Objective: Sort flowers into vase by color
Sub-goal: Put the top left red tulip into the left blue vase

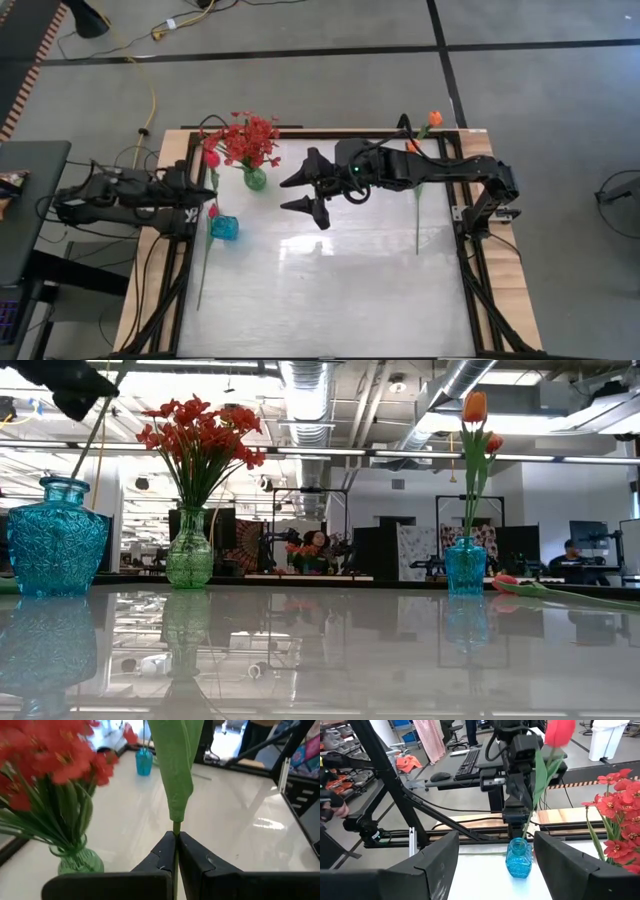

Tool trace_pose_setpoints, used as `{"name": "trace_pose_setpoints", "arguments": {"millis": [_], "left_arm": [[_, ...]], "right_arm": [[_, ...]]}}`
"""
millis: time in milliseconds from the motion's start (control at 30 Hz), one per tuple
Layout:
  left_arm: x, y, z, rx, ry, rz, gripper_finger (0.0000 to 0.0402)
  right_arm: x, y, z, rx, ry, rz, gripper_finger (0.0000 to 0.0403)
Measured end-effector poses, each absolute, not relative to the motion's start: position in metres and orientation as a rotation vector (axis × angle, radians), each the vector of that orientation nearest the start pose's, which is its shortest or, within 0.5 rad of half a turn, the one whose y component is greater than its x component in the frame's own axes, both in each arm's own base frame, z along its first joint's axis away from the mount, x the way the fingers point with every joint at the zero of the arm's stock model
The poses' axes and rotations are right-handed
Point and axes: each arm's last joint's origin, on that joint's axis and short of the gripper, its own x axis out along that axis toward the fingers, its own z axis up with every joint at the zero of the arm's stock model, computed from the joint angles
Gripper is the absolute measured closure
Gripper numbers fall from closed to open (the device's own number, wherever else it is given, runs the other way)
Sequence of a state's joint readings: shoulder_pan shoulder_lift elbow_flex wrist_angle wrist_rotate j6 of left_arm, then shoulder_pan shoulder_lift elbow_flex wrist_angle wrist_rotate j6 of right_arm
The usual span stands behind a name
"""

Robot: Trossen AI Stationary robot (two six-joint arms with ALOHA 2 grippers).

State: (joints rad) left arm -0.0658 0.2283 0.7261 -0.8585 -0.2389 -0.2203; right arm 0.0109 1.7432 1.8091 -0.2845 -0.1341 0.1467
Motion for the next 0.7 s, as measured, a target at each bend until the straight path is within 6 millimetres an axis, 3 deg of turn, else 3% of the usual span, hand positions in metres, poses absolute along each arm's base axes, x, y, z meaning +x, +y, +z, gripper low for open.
{"name": "trace_pose_setpoints", "arguments": {"millis": [433,700], "left_arm": [[0.0410,0.0042,0.2975,-0.168,0.337,0.213,0.0401],[0.0410,0.0042,0.2975,-0.170,0.336,0.214,0.0360]], "right_arm": [[0.4000,0.0058,0.4185,0.162,0.229,0.122,0.0119],[0.4000,0.0056,0.4185,0.162,0.229,0.122,0.0119]]}}
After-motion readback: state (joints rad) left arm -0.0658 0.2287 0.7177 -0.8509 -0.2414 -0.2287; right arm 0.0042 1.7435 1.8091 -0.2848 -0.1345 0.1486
